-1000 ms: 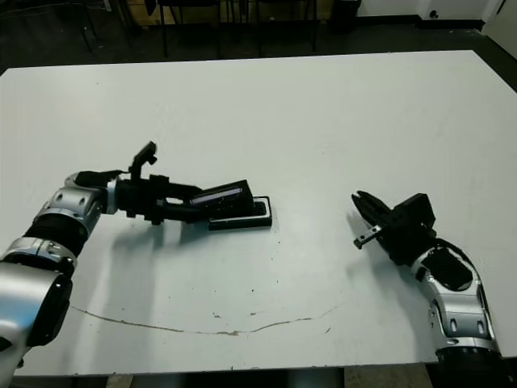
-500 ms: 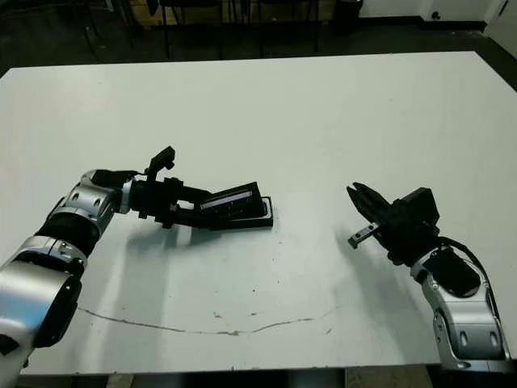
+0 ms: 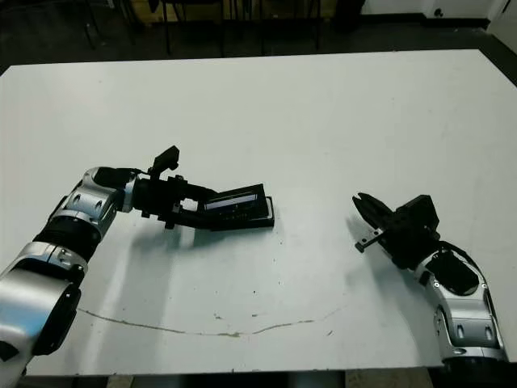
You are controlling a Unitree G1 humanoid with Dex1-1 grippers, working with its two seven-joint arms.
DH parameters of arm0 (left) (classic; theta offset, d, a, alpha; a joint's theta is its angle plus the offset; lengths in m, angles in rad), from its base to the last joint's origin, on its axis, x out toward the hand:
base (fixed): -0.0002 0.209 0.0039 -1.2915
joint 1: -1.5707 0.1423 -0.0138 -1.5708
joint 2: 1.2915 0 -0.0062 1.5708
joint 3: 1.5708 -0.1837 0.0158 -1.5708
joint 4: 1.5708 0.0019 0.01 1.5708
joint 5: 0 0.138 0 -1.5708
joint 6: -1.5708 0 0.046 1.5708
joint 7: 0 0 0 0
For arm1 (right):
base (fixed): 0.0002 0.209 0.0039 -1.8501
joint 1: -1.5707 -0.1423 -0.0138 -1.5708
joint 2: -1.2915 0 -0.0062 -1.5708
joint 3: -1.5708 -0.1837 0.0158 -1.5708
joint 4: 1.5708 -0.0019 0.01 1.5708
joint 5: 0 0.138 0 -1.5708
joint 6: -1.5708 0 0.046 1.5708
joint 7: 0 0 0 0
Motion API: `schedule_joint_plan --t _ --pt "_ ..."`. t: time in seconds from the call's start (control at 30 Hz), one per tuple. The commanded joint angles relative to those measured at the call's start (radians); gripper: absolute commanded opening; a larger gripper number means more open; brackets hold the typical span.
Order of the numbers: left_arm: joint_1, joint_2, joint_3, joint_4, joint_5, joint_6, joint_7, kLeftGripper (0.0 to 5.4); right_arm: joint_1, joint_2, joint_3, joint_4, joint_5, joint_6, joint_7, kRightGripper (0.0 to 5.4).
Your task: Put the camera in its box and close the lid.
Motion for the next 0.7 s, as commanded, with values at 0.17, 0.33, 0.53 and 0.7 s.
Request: schedule_joint_plan --t 0.17,0.33,0.53,0.7 --pt "-0.001 -0.067 -0.102 0.089 0.113 -0.009 0.084 2.74 0.051 -0.015 -0.01 -0.153 0.008 0.084 -0.026 0.0" --pt "-0.04 -0.095 -0.142 0.182 0.165 -0.035 0.123 2.74 0.11 -0.037 -0.015 -0.399 -0.005 0.216 -0.09 0.0" --pt "-0.075 -0.116 -0.17 0.216 0.198 -0.055 0.151 2.74 0.114 -0.044 -0.017 -0.43 0.001 0.353 -0.119 0.0" --pt "-0.102 -0.129 -0.19 0.215 0.217 -0.063 0.151 2.74 0.082 -0.025 -0.01 -0.203 -0.007 0.141 -0.045 0.0"
